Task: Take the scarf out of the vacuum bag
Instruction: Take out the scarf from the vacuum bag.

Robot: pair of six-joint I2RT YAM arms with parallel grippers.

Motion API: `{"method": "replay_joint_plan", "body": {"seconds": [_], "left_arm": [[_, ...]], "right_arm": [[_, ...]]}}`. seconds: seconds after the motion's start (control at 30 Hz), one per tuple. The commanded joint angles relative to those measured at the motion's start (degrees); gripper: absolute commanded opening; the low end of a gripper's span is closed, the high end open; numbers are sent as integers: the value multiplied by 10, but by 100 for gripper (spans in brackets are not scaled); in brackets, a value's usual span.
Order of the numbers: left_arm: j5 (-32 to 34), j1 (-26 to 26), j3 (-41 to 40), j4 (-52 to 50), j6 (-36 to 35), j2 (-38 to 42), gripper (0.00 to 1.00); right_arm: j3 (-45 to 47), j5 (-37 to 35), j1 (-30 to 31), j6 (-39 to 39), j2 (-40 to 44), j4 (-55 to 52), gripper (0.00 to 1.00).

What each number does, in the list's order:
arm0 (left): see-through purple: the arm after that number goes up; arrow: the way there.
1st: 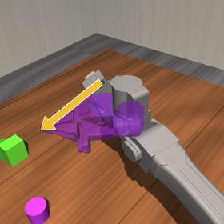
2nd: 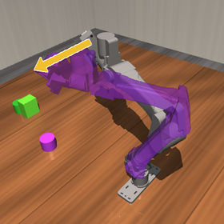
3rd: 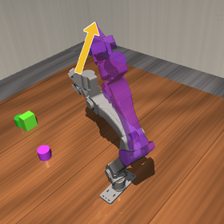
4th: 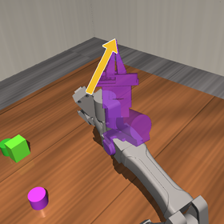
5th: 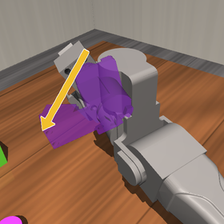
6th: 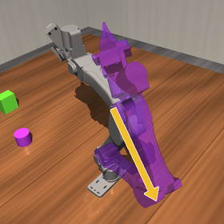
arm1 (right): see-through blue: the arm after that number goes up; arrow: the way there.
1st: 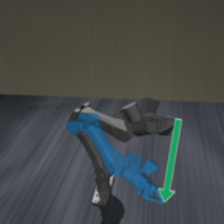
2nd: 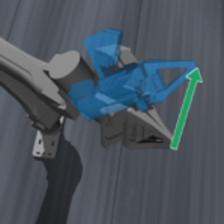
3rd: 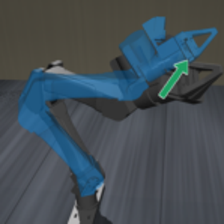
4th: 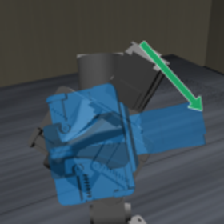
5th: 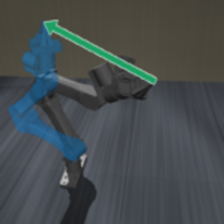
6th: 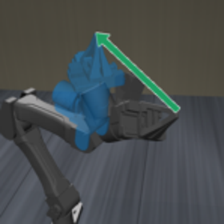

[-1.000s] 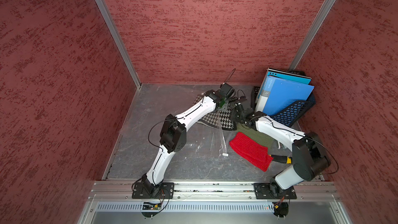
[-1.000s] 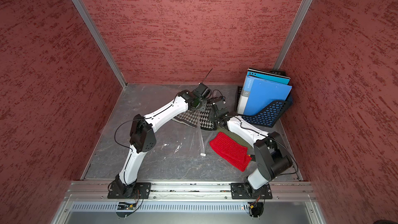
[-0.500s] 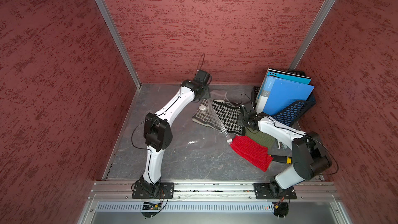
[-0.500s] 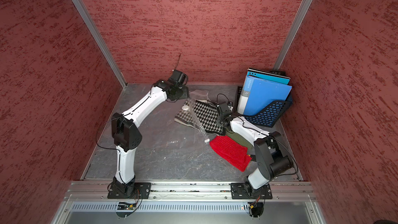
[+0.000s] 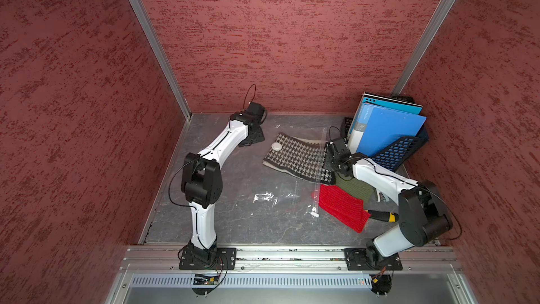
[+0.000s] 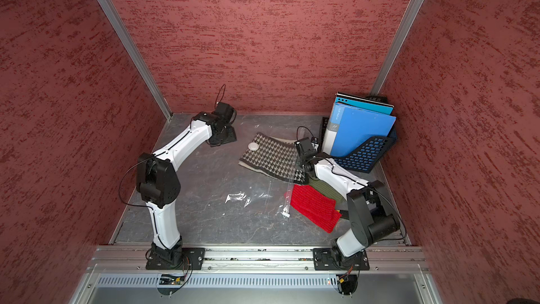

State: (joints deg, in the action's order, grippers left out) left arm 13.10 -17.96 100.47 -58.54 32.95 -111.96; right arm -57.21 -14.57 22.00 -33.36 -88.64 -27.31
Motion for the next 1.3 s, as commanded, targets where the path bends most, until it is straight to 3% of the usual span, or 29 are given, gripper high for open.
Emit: {"method": "replay_joint_plan", "body": {"seconds": [0.0, 0.13, 0.23, 0.4, 0.57, 0.63, 0.73, 0.93, 1.0, 1.03, 1.2, 1.27], "left_arm": [[-14, 78, -42, -9, 48, 23, 75], [-2, 100, 0, -72, 75, -33, 77], [13, 131, -14, -94, 101, -23, 77], [-30, 215, -168, -61, 111, 138, 77], [-6, 269, -295, -81, 108, 305, 77], [1, 296, -332, -77, 88, 346, 78], [-51, 366, -371, -40, 33, 369, 78], [-127, 516, -366, 4, -134, 315, 70], [-208, 559, -365, 27, -143, 306, 69], [-247, 564, -367, 45, -152, 298, 69], [-244, 576, -306, 17, -189, 210, 69], [-262, 584, -286, 21, -206, 178, 62]], "right_arm": [[3, -3, -6, 7, 20, -3, 0], [-2, 6, -8, 10, 19, -2, 0], [-5, 15, -9, 8, 21, -5, 0], [-9, 31, -10, 12, 35, -13, 0], [-24, 66, -11, 20, 34, -21, 0], [-25, 81, -12, 22, 35, -20, 0], [-33, 104, -13, 28, 34, -24, 0], [-42, 162, -15, 25, 38, -30, 0], [-37, 181, -15, 16, 41, -22, 0], [-37, 190, -15, 13, 42, -20, 0], [-32, 212, -15, 8, 67, -9, 0], [-26, 218, -15, 6, 75, -1, 0]]}}
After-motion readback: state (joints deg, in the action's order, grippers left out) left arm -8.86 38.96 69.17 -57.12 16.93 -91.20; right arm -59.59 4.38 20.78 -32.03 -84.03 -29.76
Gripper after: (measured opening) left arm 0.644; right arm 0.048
